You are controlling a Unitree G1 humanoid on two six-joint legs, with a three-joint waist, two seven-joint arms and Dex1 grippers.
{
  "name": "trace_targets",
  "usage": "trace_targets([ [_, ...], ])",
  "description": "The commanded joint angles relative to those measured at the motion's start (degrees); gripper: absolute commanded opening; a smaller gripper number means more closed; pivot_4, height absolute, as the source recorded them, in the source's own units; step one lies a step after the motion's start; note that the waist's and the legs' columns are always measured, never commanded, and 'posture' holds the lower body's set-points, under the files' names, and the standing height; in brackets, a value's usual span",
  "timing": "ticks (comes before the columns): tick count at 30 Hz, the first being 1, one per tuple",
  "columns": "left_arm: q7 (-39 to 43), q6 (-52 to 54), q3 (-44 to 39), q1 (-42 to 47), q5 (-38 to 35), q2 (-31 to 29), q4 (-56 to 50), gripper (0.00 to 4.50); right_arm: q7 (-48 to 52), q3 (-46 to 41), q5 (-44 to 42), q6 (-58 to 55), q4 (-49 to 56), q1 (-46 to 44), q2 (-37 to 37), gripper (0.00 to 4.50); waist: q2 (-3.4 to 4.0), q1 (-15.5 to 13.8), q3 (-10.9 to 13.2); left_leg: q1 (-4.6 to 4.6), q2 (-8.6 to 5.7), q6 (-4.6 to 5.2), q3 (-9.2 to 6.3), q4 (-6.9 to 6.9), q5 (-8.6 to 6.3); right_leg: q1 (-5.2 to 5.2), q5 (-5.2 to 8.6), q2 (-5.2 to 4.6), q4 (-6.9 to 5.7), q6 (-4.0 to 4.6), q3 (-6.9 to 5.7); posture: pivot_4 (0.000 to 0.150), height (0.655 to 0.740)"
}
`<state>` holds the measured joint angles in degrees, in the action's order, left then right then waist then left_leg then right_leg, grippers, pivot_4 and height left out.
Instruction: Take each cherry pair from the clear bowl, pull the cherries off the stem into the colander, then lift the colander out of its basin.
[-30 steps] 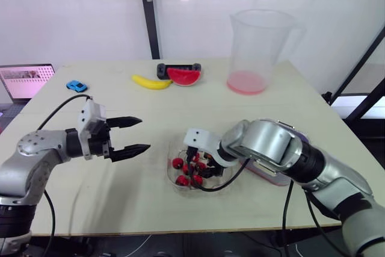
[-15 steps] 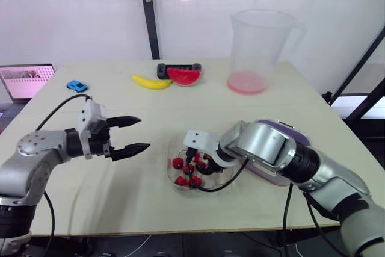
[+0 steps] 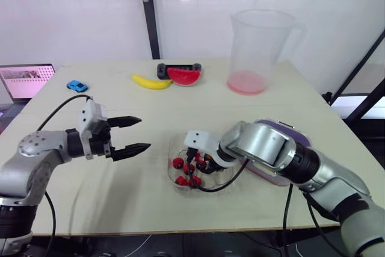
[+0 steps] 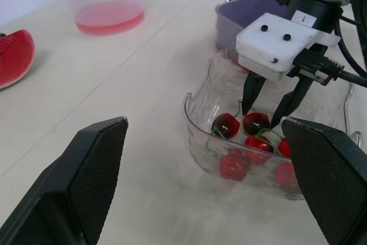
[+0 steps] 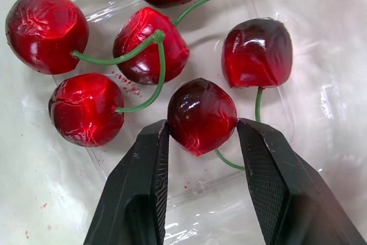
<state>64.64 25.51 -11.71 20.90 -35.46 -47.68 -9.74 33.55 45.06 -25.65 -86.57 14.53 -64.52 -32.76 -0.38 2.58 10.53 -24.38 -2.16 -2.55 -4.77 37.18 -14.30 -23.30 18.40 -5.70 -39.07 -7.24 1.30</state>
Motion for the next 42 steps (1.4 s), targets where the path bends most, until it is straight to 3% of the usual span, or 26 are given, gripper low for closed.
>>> trace_targets([
  [1,-0.11,-1.04,-0.25,0.43,0.21,-0.06,-1.32,4.50,0.66,0.42,1.17,1.60,1.77,-0.49,-0.57,1.93,0.00,0.01,0.00,0.00,0.00,0.00,0.00,0.00,0.00,0.00,0.00,0.00,0.00,0.00,0.00,0.150,0.7400],
  [16,-0.05,-1.59,0.23,1.01,1.12,1.19,-0.32,4.50,4.39,-1.45,1.63,1.56,3.45,-1.56,-2.14,1.93,0.00,0.00,0.00,0.00,0.00,0.00,0.00,0.01,0.00,0.00,0.00,0.00,0.00,0.00,0.00,0.150,0.7400],
  [27,0.00,-1.38,0.52,0.98,1.20,1.12,-0.41,4.50,-0.98,-9.30,0.02,-5.93,-3.19,1.33,6.45,1.93,0.00,-0.06,0.00,0.00,-0.01,-0.04,-0.02,0.01,0.02,0.01,0.00,0.00,-0.02,0.00,0.00,0.150,0.7400],
  [42,0.44,-1.27,1.10,1.18,1.43,1.02,-0.21,4.50,-8.36,-8.68,-7.76,-5.93,-5.39,1.37,5.14,1.93,0.00,0.00,0.00,0.00,-0.01,-0.04,-0.02,0.00,0.02,0.00,0.00,0.00,-0.02,0.00,0.00,0.150,0.7400],
])
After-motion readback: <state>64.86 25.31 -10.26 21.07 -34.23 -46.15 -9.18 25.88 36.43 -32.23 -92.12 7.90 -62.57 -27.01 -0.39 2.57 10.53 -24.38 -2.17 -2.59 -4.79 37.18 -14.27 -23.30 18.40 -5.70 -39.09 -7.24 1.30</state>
